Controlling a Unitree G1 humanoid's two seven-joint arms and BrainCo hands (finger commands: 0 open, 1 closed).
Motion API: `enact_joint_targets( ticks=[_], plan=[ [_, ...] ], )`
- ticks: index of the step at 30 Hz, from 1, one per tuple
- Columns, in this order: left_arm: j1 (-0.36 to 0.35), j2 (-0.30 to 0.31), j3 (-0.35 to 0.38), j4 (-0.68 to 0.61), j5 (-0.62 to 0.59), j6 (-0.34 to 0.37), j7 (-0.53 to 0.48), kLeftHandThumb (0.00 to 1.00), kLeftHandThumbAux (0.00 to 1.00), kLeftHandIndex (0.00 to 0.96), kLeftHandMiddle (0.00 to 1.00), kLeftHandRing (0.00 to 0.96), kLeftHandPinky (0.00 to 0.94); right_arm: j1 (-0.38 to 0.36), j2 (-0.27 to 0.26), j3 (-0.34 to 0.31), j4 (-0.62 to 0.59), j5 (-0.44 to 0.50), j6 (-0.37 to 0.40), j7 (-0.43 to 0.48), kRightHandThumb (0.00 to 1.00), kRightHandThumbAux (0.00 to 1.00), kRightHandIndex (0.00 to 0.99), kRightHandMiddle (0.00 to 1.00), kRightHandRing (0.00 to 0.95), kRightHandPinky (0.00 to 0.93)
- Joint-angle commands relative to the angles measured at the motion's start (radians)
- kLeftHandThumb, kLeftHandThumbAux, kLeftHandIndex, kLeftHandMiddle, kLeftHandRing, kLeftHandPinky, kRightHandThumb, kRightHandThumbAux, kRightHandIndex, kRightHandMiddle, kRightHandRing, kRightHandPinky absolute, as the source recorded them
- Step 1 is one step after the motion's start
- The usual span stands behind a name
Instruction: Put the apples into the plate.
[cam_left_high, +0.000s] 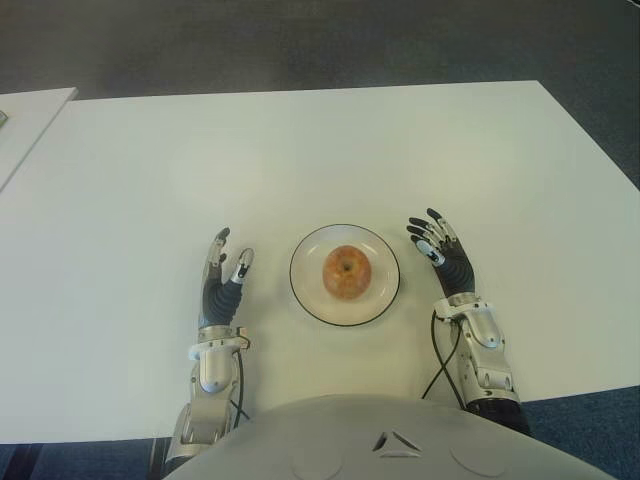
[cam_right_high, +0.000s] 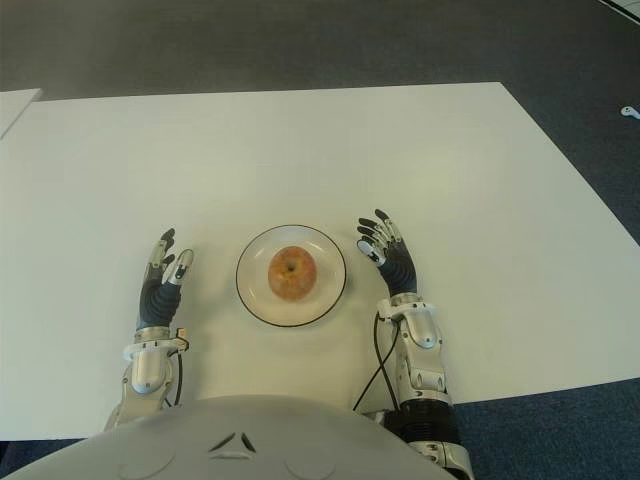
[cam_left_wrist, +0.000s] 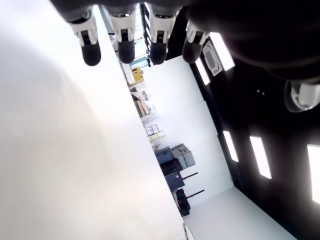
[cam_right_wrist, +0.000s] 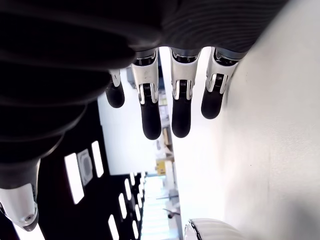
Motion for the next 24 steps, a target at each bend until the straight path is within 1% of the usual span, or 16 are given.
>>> enact_joint_targets(
  ticks=[1, 4, 6, 12, 18, 21, 24],
  plan=[
    [0.002, -0.022, 0.007, 0.109, -0.088, -0.088, -0.013, 0.000, 0.230, 0.110, 0.001, 0.000, 0.000, 0.039, -0.003, -0.002, 0.032, 0.001, 0.053, 0.003, 0.193, 0.592, 0.080, 0.243, 0.210, 0.152],
    [-0.006, -0.044, 0.011, 0.147, -0.179, -0.143, -0.047, 0.000, 0.249, 0.124, 0.018, 0.000, 0.036, 0.041, -0.005, 0.000, 0.034, 0.000, 0.040, 0.009, 0.186, 0.586, 0.088, 0.244, 0.215, 0.174],
    [-0.016, -0.054, 0.015, 0.177, -0.220, -0.180, -0.063, 0.000, 0.267, 0.135, 0.033, 0.009, 0.066, 0.044, -0.005, 0.000, 0.033, 0.007, 0.030, 0.020, 0.187, 0.587, 0.095, 0.246, 0.219, 0.194],
    [-0.032, -0.064, 0.029, 0.256, -0.265, -0.270, -0.084, 0.006, 0.314, 0.151, 0.100, 0.087, 0.150, 0.067, -0.008, -0.004, 0.012, 0.068, 0.024, 0.090, 0.225, 0.600, 0.113, 0.255, 0.234, 0.225],
    [-0.024, -0.073, 0.034, 0.277, -0.298, -0.313, -0.112, 0.036, 0.331, 0.185, 0.137, 0.127, 0.177, 0.089, -0.014, -0.006, -0.011, 0.089, 0.023, 0.120, 0.240, 0.602, 0.115, 0.262, 0.242, 0.228],
    [-0.015, -0.081, 0.031, 0.268, -0.317, -0.323, -0.130, 0.052, 0.344, 0.214, 0.147, 0.130, 0.175, 0.098, -0.015, -0.006, -0.022, 0.089, 0.023, 0.124, 0.239, 0.590, 0.115, 0.255, 0.230, 0.201],
    [0.001, -0.088, 0.020, 0.235, -0.307, -0.322, -0.135, 0.053, 0.338, 0.224, 0.148, 0.126, 0.172, 0.108, -0.013, -0.007, -0.030, 0.088, 0.022, 0.121, 0.235, 0.580, 0.114, 0.242, 0.213, 0.183]
  ],
)
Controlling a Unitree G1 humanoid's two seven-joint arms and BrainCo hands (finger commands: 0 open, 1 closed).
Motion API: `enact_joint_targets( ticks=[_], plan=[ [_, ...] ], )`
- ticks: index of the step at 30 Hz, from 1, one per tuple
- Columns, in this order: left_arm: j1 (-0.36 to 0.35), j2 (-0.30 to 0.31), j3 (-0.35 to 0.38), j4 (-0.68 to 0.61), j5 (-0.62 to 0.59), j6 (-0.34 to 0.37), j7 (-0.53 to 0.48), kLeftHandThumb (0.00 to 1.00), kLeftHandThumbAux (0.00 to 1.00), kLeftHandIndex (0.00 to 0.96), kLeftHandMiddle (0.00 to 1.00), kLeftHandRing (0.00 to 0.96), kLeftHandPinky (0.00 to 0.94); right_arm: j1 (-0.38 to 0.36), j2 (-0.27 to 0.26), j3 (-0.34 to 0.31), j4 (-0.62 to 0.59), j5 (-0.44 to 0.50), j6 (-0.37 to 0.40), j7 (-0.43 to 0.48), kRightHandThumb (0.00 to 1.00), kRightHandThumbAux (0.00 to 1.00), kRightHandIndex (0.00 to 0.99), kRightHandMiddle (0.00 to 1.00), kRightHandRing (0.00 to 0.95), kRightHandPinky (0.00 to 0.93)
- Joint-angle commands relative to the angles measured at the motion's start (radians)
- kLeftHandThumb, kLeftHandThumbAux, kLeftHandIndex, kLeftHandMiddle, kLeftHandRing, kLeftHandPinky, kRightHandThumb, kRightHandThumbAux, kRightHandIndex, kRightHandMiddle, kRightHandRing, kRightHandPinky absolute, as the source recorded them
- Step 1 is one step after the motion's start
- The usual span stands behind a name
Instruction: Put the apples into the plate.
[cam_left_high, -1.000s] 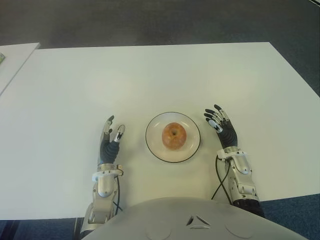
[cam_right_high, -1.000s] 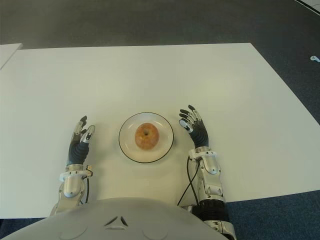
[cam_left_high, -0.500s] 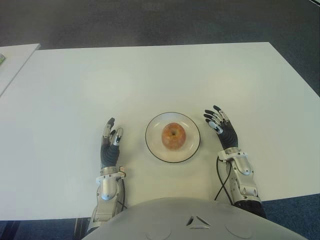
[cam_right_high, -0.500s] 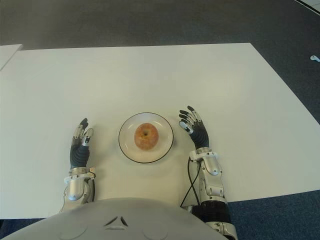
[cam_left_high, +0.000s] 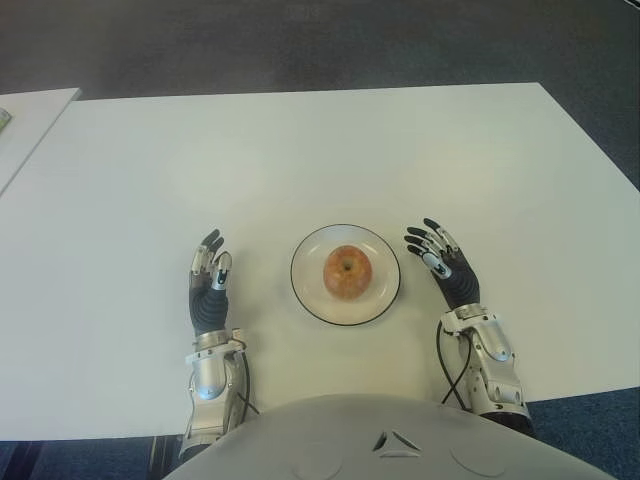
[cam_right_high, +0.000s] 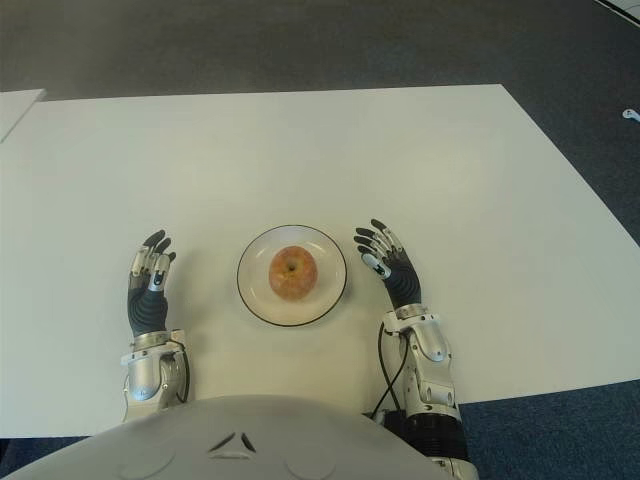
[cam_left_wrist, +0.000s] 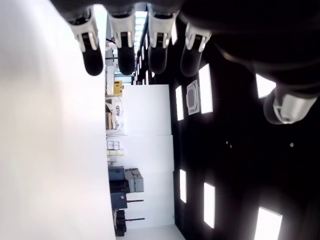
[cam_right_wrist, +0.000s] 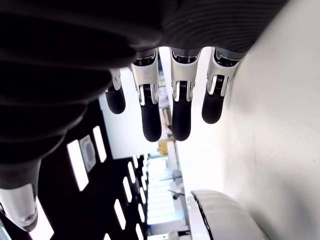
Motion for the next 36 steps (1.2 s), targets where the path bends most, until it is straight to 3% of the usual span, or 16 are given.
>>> enact_joint_targets(
  ticks=[1, 5, 16, 26, 36],
  plan=[
    [0.044, -0.029, -0.019, 0.024, 0.006, -0.005, -0.023, 0.053, 0.334, 0.225, 0.149, 0.126, 0.171, 0.042, 0.004, 0.000, 0.011, -0.001, 0.032, -0.004, 0.234, 0.578, 0.115, 0.238, 0.206, 0.180],
    [0.059, -0.034, -0.027, 0.016, -0.009, -0.025, -0.047, 0.053, 0.323, 0.217, 0.151, 0.122, 0.149, 0.061, 0.022, 0.000, -0.008, -0.015, 0.023, -0.038, 0.239, 0.575, 0.122, 0.225, 0.190, 0.180],
    [0.181, -0.060, -0.077, -0.075, -0.004, -0.007, -0.087, 0.032, 0.305, 0.158, 0.128, 0.090, 0.074, 0.143, 0.041, 0.012, -0.130, -0.010, 0.106, -0.091, 0.263, 0.581, 0.116, 0.167, 0.135, 0.123],
    [0.254, -0.075, -0.072, -0.164, 0.081, -0.005, -0.039, 0.041, 0.324, 0.108, 0.047, 0.014, 0.004, 0.240, 0.061, 0.057, -0.276, -0.046, 0.070, -0.121, 0.247, 0.563, 0.105, 0.105, 0.048, 0.028],
    [0.301, -0.072, -0.095, -0.235, 0.144, 0.061, -0.015, 0.055, 0.326, 0.047, 0.001, 0.000, 0.000, 0.225, 0.026, 0.077, -0.251, -0.052, 0.020, -0.056, 0.186, 0.550, 0.018, 0.018, 0.001, 0.000]
  ],
)
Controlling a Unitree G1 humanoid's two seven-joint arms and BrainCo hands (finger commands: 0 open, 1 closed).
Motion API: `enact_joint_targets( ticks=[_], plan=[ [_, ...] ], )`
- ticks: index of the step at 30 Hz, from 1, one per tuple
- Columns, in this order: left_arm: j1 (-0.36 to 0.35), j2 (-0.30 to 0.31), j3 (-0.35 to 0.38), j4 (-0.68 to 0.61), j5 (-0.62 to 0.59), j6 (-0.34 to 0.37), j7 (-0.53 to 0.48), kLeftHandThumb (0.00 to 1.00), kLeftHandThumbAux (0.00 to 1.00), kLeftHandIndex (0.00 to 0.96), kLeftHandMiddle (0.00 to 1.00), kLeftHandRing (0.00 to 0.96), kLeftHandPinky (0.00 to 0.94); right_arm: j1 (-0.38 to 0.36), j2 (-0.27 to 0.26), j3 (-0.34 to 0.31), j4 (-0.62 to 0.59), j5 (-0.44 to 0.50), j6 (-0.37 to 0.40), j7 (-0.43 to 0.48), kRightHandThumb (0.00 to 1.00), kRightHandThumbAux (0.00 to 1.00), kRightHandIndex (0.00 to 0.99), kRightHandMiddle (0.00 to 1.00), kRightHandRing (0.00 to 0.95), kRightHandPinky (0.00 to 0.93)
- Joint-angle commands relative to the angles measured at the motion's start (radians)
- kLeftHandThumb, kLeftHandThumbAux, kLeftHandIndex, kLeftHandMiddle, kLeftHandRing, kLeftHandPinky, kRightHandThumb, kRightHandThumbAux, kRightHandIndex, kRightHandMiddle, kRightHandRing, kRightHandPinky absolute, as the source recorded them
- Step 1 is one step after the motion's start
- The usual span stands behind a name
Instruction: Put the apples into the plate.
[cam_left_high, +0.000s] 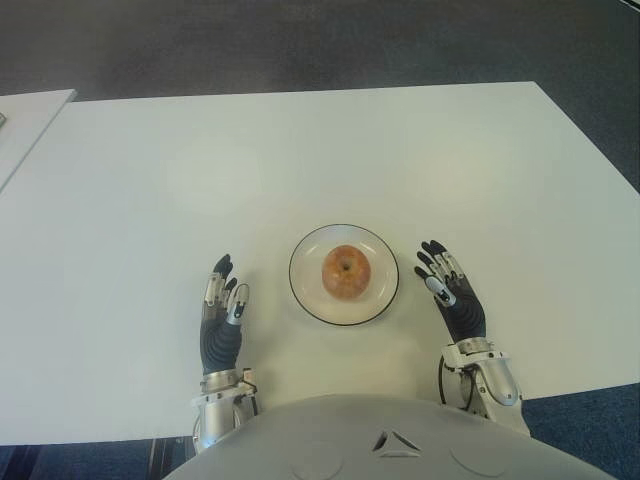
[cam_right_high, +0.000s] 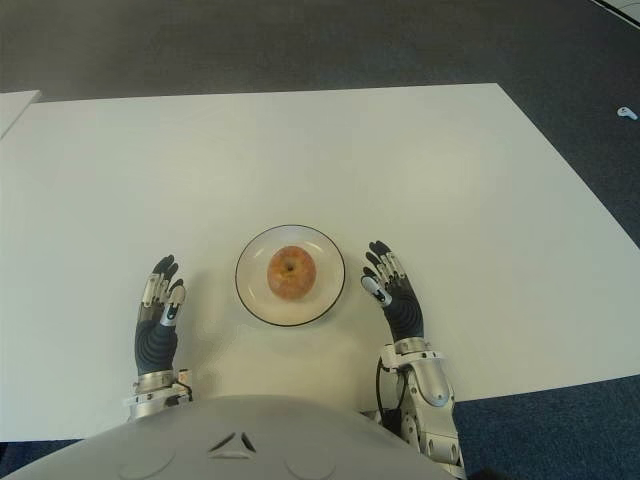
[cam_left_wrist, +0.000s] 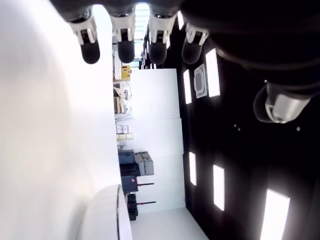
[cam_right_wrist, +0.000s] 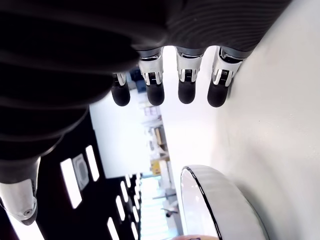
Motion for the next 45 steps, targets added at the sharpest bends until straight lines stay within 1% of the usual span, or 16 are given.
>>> enact_joint_targets(
  ticks=[1, 7, 12, 16, 18, 23, 29, 36, 42, 45],
  plan=[
    [0.036, -0.017, -0.020, -0.021, 0.009, 0.038, 0.002, 0.056, 0.325, 0.037, 0.000, 0.000, 0.000, -0.024, -0.014, 0.016, 0.036, -0.018, -0.030, 0.027, 0.181, 0.549, 0.012, 0.011, 0.000, 0.000],
    [0.044, -0.008, -0.034, -0.026, -0.013, 0.057, -0.010, 0.059, 0.339, 0.003, 0.000, 0.000, 0.000, -0.055, -0.035, 0.019, 0.129, -0.048, -0.107, 0.058, 0.157, 0.534, 0.001, 0.001, 0.000, 0.000],
    [0.045, 0.002, -0.042, -0.024, -0.048, 0.075, -0.023, 0.067, 0.359, 0.000, 0.000, 0.000, 0.000, -0.067, -0.044, 0.024, 0.158, -0.045, -0.129, 0.078, 0.146, 0.530, 0.000, 0.000, 0.000, 0.000],
    [0.044, 0.006, -0.048, -0.028, -0.092, 0.084, -0.044, 0.077, 0.365, 0.000, 0.000, 0.000, 0.000, -0.074, -0.046, 0.028, 0.170, -0.045, -0.128, 0.082, 0.140, 0.530, 0.000, 0.000, 0.000, 0.000],
    [0.040, 0.007, -0.049, -0.033, -0.107, 0.089, -0.053, 0.081, 0.364, 0.000, 0.000, 0.000, 0.000, -0.077, -0.047, 0.031, 0.179, -0.061, -0.128, 0.072, 0.139, 0.528, 0.000, 0.000, 0.000, 0.000],
    [0.034, 0.017, -0.050, -0.034, -0.118, 0.095, -0.076, 0.074, 0.358, 0.000, 0.000, 0.000, 0.000, -0.084, -0.041, 0.033, 0.191, -0.070, -0.125, 0.058, 0.141, 0.515, 0.000, 0.000, 0.000, 0.000],
    [0.031, 0.015, -0.048, -0.035, -0.140, 0.096, -0.099, 0.070, 0.357, 0.000, 0.000, 0.000, 0.000, -0.090, -0.039, 0.034, 0.197, -0.068, -0.116, 0.047, 0.140, 0.506, 0.000, 0.000, 0.000, 0.000],
    [0.022, 0.008, -0.048, -0.015, -0.155, 0.077, -0.120, 0.069, 0.362, 0.000, 0.000, 0.000, 0.000, -0.102, -0.024, 0.025, 0.208, -0.027, -0.088, 0.043, 0.153, 0.490, 0.000, 0.000, 0.000, 0.000],
    [0.018, -0.003, -0.058, -0.008, -0.245, 0.075, -0.171, 0.084, 0.383, 0.000, 0.000, 0.000, 0.000, -0.122, -0.026, 0.019, 0.233, 0.009, -0.063, 0.062, 0.162, 0.484, 0.000, 0.000, 0.000, 0.000],
    [0.013, -0.003, -0.058, -0.002, -0.263, 0.070, -0.189, 0.094, 0.381, 0.000, 0.000, 0.000, 0.000, -0.126, -0.026, 0.016, 0.236, 0.028, -0.057, 0.075, 0.164, 0.492, 0.000, 0.000, 0.000, 0.000]
  ],
)
